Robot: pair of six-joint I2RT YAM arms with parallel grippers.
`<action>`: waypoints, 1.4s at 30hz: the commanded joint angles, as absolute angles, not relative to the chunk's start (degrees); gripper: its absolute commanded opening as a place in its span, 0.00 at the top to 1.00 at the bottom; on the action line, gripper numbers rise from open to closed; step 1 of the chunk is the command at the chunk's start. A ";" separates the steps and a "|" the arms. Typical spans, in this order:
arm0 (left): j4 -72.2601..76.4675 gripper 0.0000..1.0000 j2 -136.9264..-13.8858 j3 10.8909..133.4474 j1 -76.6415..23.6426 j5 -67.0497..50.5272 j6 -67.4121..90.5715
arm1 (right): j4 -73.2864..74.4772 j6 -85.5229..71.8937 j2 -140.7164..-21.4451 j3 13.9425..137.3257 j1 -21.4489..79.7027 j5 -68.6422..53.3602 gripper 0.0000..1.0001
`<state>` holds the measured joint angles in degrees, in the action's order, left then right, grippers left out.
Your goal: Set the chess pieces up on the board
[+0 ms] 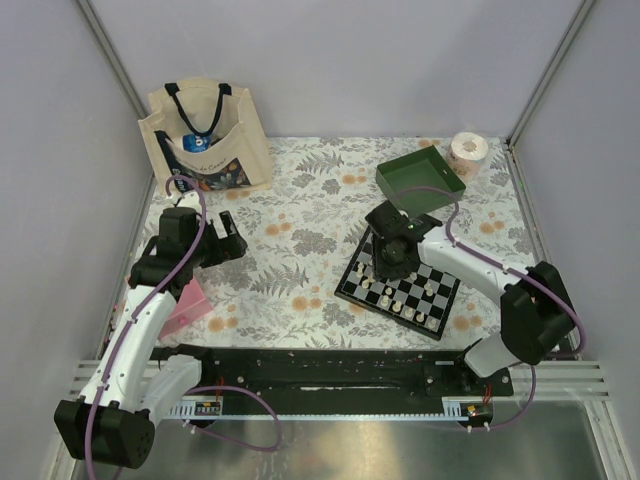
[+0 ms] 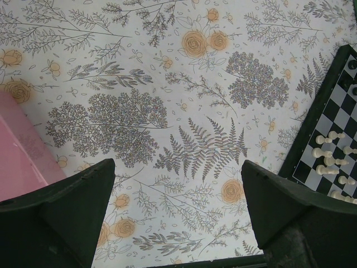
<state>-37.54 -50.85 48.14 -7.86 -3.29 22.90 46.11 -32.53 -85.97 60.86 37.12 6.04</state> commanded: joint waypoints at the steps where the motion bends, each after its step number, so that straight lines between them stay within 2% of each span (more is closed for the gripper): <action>1: -34.63 0.01 -50.89 47.99 -7.65 -3.87 22.41 | 44.30 -32.43 -87.89 67.23 39.55 4.13 0.53; 8: -34.54 0.01 -50.63 47.99 -7.65 -3.78 22.41 | 44.91 -38.84 -92.98 70.22 41.83 6.68 0.53; 21: -34.63 0.01 -50.45 48.08 -7.47 -4.13 22.41 | 43.33 -45.52 -94.66 67.33 42.80 10.02 0.55; 42: -34.63 0.01 -50.45 48.16 -7.47 -4.13 22.41 | 41.31 -46.41 -98.35 66.71 42.80 9.75 0.60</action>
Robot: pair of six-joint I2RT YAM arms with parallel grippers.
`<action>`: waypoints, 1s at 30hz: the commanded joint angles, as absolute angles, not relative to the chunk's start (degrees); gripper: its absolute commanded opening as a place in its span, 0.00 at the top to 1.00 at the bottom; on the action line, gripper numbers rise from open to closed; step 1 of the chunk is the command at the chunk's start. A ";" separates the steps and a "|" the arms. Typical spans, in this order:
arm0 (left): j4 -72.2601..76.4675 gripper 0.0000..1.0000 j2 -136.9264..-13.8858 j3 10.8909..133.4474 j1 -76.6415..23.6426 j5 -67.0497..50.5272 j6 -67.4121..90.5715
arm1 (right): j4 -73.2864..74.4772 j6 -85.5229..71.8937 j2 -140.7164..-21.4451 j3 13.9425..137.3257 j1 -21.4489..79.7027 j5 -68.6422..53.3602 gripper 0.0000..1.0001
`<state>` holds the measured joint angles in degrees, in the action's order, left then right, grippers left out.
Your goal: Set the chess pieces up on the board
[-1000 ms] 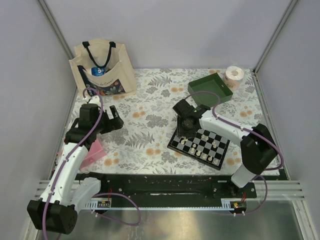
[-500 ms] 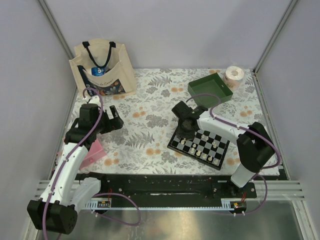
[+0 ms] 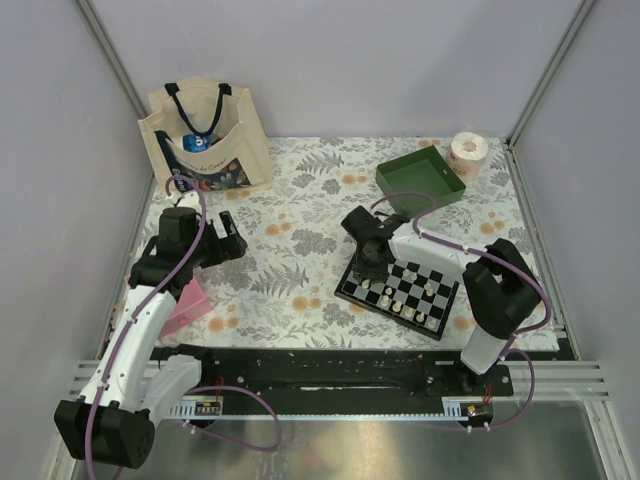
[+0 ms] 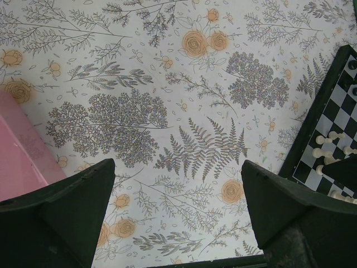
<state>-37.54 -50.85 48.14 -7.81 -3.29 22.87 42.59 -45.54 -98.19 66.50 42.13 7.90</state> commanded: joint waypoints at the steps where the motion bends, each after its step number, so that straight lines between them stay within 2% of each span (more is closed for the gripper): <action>1: -34.63 0.01 -50.45 48.16 -7.47 -4.13 22.41 | 41.13 -46.49 -98.26 66.53 42.89 9.93 0.61; 7: -34.72 0.01 -50.36 48.08 -7.47 -3.95 22.41 | 40.96 -46.23 -97.82 66.36 42.89 10.19 0.67; 9: -34.63 0.01 -50.45 48.08 -7.47 -3.95 22.41 | 40.87 -46.14 -97.82 66.18 42.80 10.11 0.75; 13: -34.63 0.01 -50.54 48.08 -7.47 -4.04 22.41 | 40.78 -45.70 -97.21 65.74 42.80 9.58 0.83; 30: -34.63 0.01 -50.45 48.16 -7.38 -4.48 22.41 | 42.18 -43.86 -94.74 66.00 45.44 9.93 0.84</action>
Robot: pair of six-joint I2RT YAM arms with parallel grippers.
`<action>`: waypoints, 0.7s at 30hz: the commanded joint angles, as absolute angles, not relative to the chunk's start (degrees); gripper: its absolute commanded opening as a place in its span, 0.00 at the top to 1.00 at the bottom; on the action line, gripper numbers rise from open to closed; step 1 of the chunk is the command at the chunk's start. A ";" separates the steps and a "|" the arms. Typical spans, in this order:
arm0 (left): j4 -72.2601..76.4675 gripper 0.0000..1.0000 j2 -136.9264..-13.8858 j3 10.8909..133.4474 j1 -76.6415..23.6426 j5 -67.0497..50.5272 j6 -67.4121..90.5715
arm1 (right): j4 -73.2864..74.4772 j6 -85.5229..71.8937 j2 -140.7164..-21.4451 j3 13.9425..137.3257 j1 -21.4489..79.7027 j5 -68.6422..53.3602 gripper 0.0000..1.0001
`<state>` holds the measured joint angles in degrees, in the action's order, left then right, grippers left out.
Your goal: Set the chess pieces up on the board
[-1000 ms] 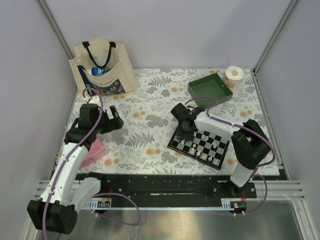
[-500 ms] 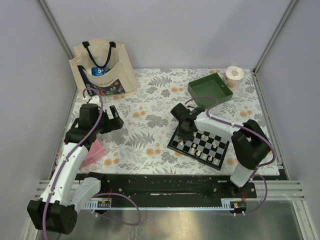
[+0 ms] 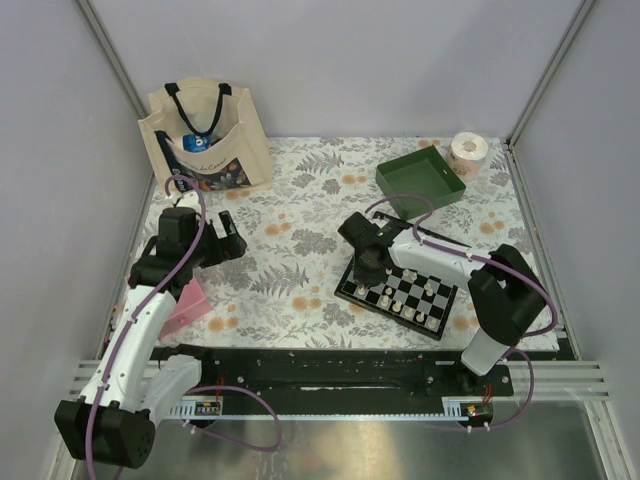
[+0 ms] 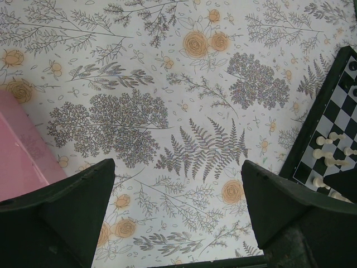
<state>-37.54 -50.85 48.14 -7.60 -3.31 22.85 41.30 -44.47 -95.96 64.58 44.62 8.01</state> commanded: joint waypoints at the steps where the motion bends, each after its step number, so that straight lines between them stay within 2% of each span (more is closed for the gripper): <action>1: -34.72 0.01 -50.45 48.16 -7.38 -4.48 22.41 | 42.27 -43.94 -94.92 66.01 45.53 10.02 0.84; 9: -34.54 0.01 -50.36 48.25 -7.38 -4.57 22.41 | 41.40 -43.68 -95.36 65.74 45.70 9.67 0.77; 12: -34.63 0.01 -50.27 48.16 -7.38 -4.66 22.41 | 41.40 -43.42 -95.97 65.92 45.70 9.14 0.77; 15: -34.63 0.01 -50.18 48.25 -7.38 -4.40 22.41 | 41.40 -43.33 -96.15 66.00 45.79 9.14 0.72; 21: -34.54 0.01 -50.36 48.16 -7.38 -4.66 22.50 | 41.92 -42.81 -94.23 66.53 45.79 9.58 0.67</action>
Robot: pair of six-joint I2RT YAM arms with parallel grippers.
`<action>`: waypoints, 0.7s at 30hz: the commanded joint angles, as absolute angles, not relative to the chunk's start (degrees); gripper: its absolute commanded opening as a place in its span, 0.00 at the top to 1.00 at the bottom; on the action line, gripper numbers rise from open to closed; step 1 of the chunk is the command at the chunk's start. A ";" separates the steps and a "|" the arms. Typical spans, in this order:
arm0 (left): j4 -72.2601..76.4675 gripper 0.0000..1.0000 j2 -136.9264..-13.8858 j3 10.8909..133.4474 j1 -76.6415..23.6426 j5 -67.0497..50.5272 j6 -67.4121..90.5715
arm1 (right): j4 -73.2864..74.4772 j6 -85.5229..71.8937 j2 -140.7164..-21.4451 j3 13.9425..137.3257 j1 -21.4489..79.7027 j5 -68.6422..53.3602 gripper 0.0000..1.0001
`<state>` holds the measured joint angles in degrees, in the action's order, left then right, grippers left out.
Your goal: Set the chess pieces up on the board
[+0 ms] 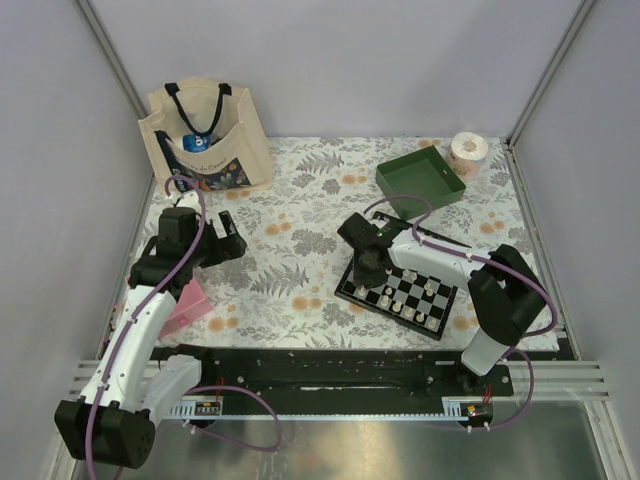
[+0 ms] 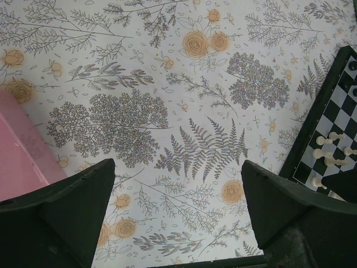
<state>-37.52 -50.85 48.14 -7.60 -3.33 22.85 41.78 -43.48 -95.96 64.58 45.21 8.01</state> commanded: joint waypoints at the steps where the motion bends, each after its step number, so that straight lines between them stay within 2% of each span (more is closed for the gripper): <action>1: -34.54 0.01 -50.27 48.16 -7.38 -4.48 22.41 | 42.27 -42.54 -93.61 66.88 45.79 10.10 0.66; 9: -34.63 0.01 -50.36 48.16 -7.38 -4.66 22.41 | 44.65 -39.99 -90.18 71.80 45.70 14.76 0.62; 21: -34.54 0.01 -50.45 48.16 -7.30 -4.40 22.41 | 45.97 -37.62 -96.85 76.99 45.09 15.38 0.60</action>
<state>-37.52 -50.85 48.14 -7.60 -3.36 22.83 44.84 -38.76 -94.89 74.04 45.25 13.96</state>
